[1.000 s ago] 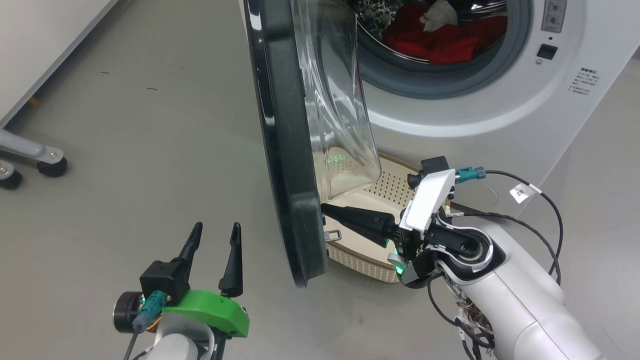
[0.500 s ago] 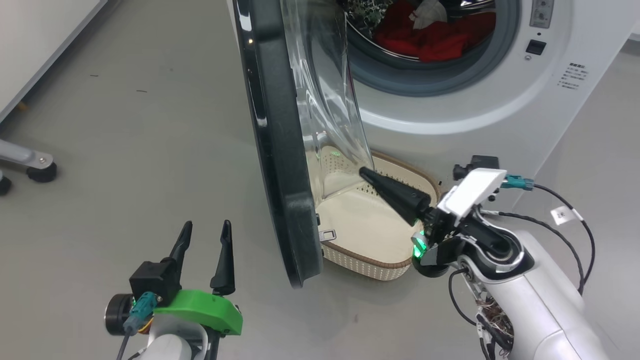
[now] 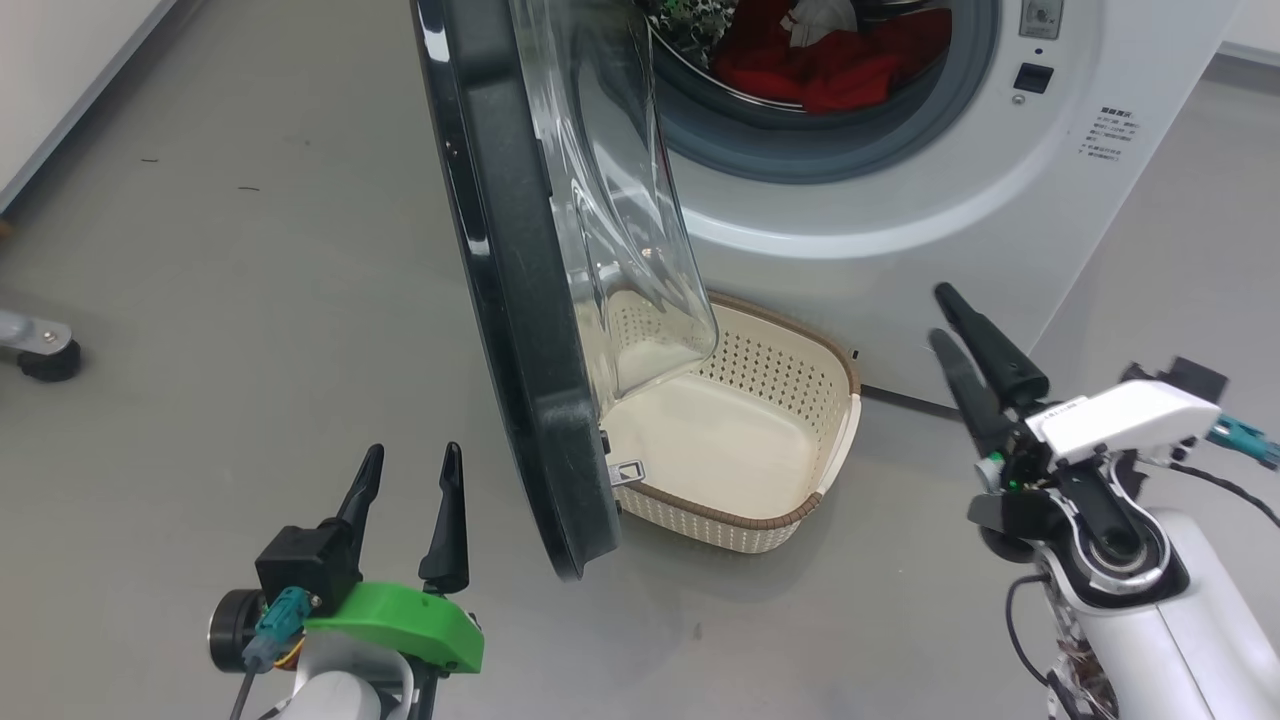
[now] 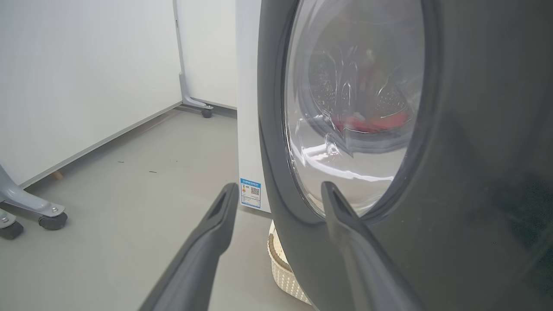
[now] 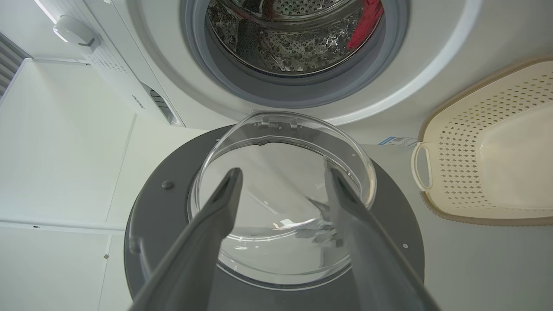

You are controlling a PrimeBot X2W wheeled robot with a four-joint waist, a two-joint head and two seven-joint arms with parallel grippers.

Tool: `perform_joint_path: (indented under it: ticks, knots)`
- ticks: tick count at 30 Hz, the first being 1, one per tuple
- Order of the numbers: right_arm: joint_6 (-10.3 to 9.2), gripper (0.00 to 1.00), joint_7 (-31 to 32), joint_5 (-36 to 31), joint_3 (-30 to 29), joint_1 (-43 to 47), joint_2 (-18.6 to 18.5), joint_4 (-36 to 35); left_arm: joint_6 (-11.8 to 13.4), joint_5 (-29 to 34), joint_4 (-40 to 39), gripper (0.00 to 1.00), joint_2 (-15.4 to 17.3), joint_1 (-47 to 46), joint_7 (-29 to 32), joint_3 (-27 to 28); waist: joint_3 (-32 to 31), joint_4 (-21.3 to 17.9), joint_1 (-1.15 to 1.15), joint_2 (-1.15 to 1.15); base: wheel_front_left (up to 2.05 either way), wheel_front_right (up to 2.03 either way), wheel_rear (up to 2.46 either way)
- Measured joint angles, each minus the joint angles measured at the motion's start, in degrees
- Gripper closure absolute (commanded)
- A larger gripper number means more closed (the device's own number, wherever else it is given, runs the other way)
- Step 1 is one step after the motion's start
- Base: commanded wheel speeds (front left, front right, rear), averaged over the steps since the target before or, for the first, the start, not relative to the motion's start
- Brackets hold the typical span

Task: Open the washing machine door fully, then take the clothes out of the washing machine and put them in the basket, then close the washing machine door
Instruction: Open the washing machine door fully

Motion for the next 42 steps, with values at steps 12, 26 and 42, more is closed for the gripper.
perform_joint_path:
  ticks: [12,26,42]
  knots:
    - [0.01,0.0,-22.45,-27.02,-3.16,7.09,-7.9,-3.65,0.0,-0.02,-0.02,0.0,-0.01,0.03,0.0,0.42,0.22,-0.75,0.0,0.0,0.0,0.0,0.0]
    - [-4.38,0.0,-27.94,-64.21,-6.86,10.27,-16.85,-6.45,0.0,-0.01,0.04,0.0,0.01,0.12,0.0,0.42,-0.59,-1.48,0.0,0.0,0.0,0.0,0.0]
    - [-8.27,0.0,-27.8,-77.49,-5.24,18.99,-8.11,-12.49,0.0,-0.01,0.37,0.0,0.02,1.1,0.0,0.36,-0.98,-1.89,0.0,0.0,0.0,0.0,0.0]
